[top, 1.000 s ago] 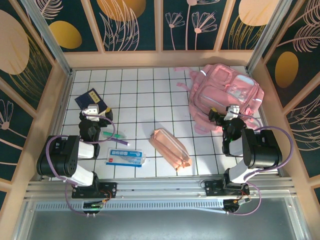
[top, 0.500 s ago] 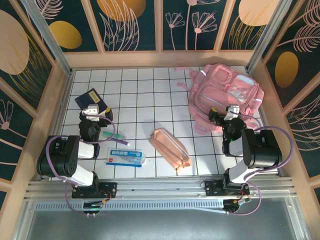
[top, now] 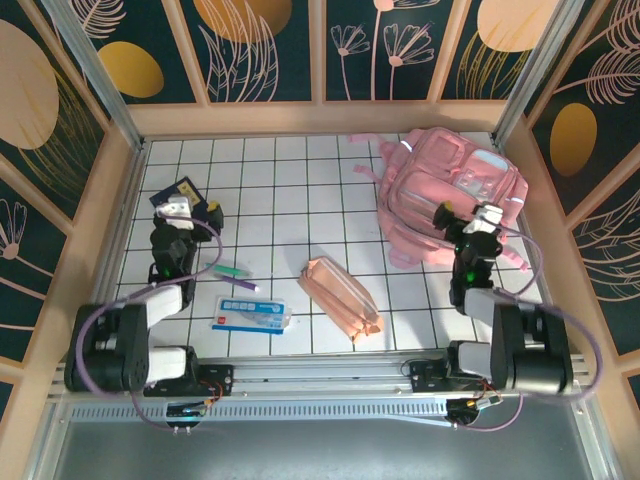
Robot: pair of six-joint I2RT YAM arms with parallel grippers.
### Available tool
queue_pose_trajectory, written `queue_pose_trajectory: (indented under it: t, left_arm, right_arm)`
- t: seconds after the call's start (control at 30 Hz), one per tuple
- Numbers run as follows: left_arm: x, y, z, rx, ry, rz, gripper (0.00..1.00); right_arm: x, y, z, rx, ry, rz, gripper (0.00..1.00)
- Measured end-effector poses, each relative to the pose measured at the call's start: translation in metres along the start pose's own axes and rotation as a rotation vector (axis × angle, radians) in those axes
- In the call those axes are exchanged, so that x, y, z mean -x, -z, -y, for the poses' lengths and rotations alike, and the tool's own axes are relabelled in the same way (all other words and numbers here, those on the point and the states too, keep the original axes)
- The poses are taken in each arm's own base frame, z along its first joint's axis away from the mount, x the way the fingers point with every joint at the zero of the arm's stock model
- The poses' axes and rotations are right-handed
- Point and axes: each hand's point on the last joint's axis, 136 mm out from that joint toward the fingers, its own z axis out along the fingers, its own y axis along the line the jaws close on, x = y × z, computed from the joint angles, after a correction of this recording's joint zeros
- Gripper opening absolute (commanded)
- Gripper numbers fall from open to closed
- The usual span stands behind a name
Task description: Pack books, pencil case, and school supplies into a backpack
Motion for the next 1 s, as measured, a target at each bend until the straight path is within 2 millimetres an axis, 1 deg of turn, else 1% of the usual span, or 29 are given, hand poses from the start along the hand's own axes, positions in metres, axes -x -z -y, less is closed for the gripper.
queue_pose_trajectory:
  t: [0.07, 0.1, 0.13, 0.2, 0.23, 0.3, 0.33, 0.37, 0.43, 0.47, 0.5, 0.53, 0.6, 0.67, 0.73, 0.83, 0.9, 1.0]
  left_arm:
    - [0.026, 0.010, 0.003, -0.004, 0.055, 0.037, 0.99]
    - [0.034, 0.015, 0.003, 0.000, 0.094, 0.039, 0.99]
    - [0.040, 0.021, 0.002, 0.008, 0.144, 0.032, 0.99]
    - [0.046, 0.031, -0.001, 0.034, 0.245, -0.014, 0.99]
    - [0.049, 0.037, 0.001, 0.031, 0.285, -0.033, 0.99]
    - [0.051, 0.046, 0.007, 0.000, 0.340, -0.061, 0.99]
    - [0.049, 0.049, 0.013, -0.029, 0.367, -0.089, 0.99]
    - [0.044, 0.051, 0.021, -0.065, 0.396, -0.130, 0.99]
    - [0.033, 0.054, 0.034, -0.127, 0.438, -0.208, 0.99]
    - [0.027, 0.056, 0.040, -0.157, 0.455, -0.247, 0.99]
    - [0.019, 0.058, 0.047, -0.185, 0.467, -0.291, 0.99]
    - [0.013, 0.061, 0.050, -0.200, 0.473, -0.326, 0.99]
    - [0.002, 0.067, 0.053, -0.210, 0.469, -0.389, 0.99]
    - [-0.004, 0.072, 0.055, -0.210, 0.453, -0.439, 0.99]
    - [-0.004, 0.075, 0.057, -0.219, 0.439, -0.462, 0.99]
    - [-0.008, 0.079, 0.059, -0.229, 0.436, -0.482, 0.99]
    - [-0.013, 0.081, 0.058, -0.220, 0.440, -0.504, 0.99]
    - [-0.023, 0.084, 0.056, -0.201, 0.443, -0.537, 0.99]
  right_arm:
    - [0.023, -0.002, 0.008, -0.087, -0.135, 0.003, 0.99]
    - [0.030, -0.005, 0.011, -0.124, -0.197, -0.012, 0.99]
    - [0.034, -0.009, 0.014, -0.175, -0.278, -0.049, 0.99]
    - [0.031, -0.016, 0.017, -0.229, -0.366, -0.147, 0.99]
    - [0.025, -0.020, 0.016, -0.247, -0.397, -0.213, 0.99]
    - [-0.001, -0.024, 0.014, -0.278, -0.431, -0.362, 0.97]
    - [-0.019, -0.023, 0.013, -0.292, -0.434, -0.448, 0.96]
    - [-0.040, -0.019, 0.011, -0.304, -0.429, -0.544, 0.92]
    - [-0.076, -0.006, 0.005, -0.309, -0.392, -0.711, 0.89]
    - [-0.089, 0.001, -0.001, -0.300, -0.367, -0.778, 0.86]
    - [-0.102, 0.009, -0.009, -0.280, -0.323, -0.848, 0.86]
    - [-0.110, 0.016, -0.019, -0.256, -0.274, -0.901, 0.86]
    - [-0.113, 0.020, -0.043, -0.193, -0.167, -0.955, 0.86]
    - [-0.109, 0.015, -0.069, -0.129, -0.057, -0.963, 0.86]
    - [-0.103, 0.005, -0.097, -0.053, 0.036, -0.950, 0.87]
    - [-0.104, -0.008, -0.128, 0.044, 0.117, -0.952, 0.87]
    - [-0.114, -0.016, -0.139, 0.081, 0.142, -0.972, 0.87]
    - [-0.140, -0.022, -0.145, 0.100, 0.191, -1.025, 0.86]
